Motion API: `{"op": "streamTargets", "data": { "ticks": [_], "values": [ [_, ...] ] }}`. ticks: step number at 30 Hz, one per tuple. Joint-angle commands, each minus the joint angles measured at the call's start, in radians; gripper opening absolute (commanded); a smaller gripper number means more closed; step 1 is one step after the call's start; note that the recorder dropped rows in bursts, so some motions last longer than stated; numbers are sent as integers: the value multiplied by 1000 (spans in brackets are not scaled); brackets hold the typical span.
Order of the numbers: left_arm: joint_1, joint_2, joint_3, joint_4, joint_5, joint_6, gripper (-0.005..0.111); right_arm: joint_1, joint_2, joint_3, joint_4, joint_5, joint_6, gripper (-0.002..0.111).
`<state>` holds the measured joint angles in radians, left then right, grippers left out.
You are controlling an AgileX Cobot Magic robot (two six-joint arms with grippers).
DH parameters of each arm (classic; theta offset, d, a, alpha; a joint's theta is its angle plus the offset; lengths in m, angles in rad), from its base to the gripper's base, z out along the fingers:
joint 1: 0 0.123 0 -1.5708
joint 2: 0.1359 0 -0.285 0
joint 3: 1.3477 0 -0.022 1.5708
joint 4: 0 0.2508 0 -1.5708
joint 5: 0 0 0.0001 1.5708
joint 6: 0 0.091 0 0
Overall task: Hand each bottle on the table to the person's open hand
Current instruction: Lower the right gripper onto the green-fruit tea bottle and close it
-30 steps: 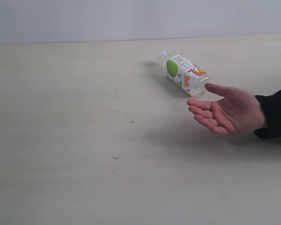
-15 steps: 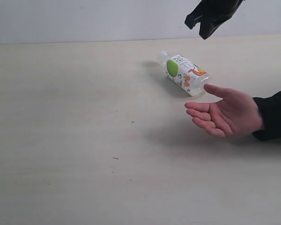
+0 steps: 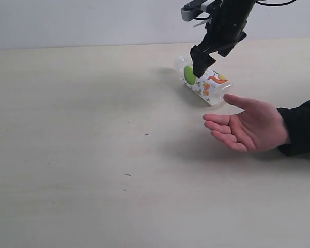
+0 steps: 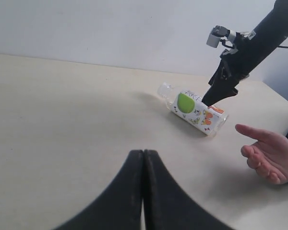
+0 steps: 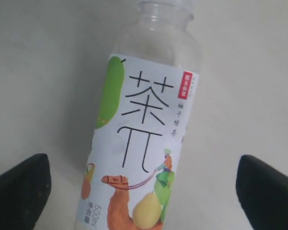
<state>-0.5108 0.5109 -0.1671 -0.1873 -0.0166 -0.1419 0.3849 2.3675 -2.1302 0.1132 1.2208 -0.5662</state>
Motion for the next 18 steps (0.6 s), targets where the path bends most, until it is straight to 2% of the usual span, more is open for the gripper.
{"op": "streamTargets", "data": {
  "ticks": [1, 18],
  "values": [
    [2, -3, 3, -1, -5, 7, 0, -1, 16, -13, 45, -16, -57, 100],
    [2, -3, 3, -1, -5, 7, 0, -1, 90, -13, 42, -118, -59, 100]
  ]
}}
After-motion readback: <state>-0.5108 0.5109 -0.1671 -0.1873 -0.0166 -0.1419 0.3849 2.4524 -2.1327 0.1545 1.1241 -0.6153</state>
